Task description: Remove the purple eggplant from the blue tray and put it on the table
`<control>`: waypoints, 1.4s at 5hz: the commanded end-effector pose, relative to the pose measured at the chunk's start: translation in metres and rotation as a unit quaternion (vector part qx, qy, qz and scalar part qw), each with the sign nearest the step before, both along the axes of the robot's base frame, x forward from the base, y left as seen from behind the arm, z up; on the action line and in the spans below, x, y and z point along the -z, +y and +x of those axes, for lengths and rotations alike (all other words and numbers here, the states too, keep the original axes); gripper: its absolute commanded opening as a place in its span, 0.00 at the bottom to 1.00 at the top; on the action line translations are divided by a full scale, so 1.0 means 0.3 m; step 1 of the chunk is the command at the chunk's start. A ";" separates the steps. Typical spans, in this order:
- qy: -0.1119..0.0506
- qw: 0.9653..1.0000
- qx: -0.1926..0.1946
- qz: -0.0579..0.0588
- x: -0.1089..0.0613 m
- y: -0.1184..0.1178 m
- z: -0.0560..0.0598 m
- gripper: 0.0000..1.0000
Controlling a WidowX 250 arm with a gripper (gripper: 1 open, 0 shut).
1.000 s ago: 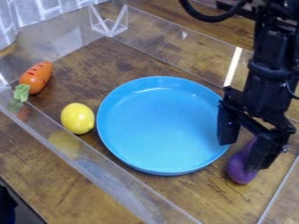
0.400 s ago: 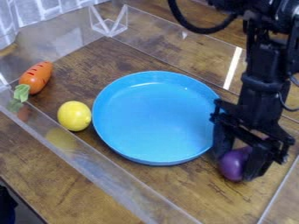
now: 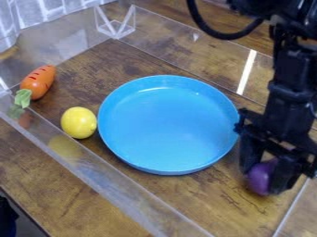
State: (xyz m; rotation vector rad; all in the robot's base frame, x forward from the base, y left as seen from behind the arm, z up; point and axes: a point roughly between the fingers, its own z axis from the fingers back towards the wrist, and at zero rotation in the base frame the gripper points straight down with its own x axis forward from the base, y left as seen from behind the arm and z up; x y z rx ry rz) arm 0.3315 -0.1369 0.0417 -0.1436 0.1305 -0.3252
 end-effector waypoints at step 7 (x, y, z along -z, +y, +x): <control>-0.023 0.998 0.065 0.011 -0.062 -0.104 0.078 0.00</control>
